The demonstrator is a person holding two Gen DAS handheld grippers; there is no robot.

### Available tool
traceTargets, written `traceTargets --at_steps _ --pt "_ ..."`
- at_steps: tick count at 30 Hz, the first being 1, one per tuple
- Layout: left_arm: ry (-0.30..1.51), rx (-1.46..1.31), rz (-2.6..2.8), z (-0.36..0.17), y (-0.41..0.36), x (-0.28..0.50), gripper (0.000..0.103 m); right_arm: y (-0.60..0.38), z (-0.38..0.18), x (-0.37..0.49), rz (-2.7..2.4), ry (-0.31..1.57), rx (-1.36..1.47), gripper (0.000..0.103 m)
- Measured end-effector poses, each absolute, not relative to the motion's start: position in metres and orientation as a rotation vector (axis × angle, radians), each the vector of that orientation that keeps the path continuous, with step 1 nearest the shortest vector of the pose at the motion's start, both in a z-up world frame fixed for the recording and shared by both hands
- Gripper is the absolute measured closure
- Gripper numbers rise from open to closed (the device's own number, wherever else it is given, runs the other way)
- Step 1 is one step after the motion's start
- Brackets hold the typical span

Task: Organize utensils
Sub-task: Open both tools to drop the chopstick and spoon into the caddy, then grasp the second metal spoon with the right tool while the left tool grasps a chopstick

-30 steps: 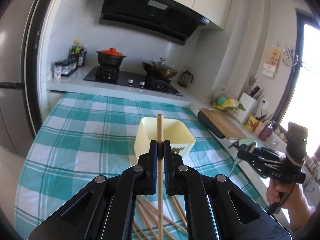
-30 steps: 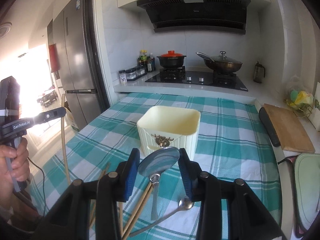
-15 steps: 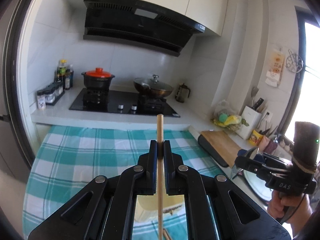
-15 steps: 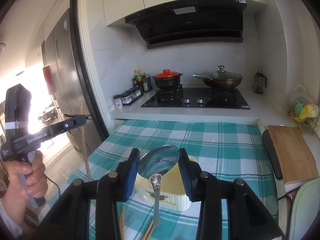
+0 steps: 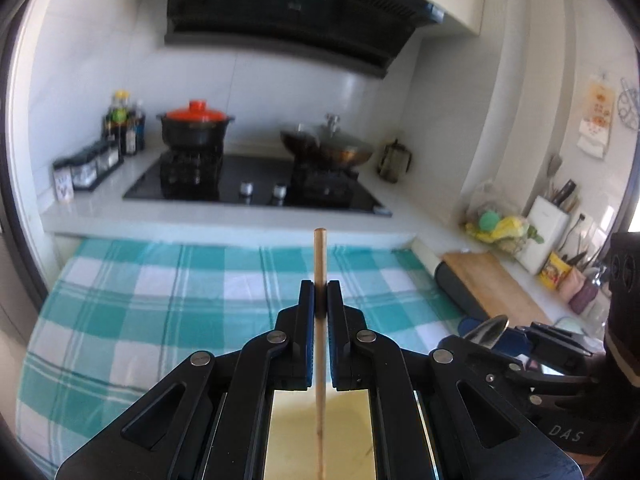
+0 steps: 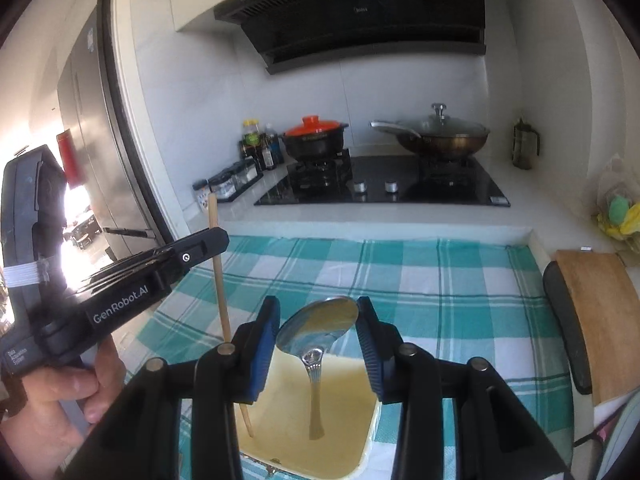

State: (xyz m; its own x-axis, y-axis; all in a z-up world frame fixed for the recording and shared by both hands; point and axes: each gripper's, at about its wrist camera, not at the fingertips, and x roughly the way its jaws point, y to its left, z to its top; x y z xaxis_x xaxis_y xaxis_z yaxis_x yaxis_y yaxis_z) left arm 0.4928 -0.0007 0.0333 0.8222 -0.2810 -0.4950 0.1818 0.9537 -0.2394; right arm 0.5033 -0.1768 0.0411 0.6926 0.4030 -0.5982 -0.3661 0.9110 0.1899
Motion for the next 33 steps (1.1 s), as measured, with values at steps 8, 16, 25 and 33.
traceTargets --at_steps 8,16,25,33 --pt "0.714 -0.166 -0.218 -0.006 -0.005 0.505 0.089 -0.175 -0.007 0.529 0.416 0.815 0.052 0.058" --pt "0.682 -0.191 -0.158 0.018 0.044 0.433 0.028 -0.188 0.026 0.477 0.393 0.754 -0.010 0.046" --pt "0.810 -0.075 -0.084 -0.030 0.082 0.280 0.018 -0.231 0.014 0.336 0.345 0.710 -0.055 0.043" --pt "0.920 -0.156 -0.005 -0.114 0.075 0.175 0.018 -0.247 -0.074 0.208 0.195 0.738 -0.064 0.043"
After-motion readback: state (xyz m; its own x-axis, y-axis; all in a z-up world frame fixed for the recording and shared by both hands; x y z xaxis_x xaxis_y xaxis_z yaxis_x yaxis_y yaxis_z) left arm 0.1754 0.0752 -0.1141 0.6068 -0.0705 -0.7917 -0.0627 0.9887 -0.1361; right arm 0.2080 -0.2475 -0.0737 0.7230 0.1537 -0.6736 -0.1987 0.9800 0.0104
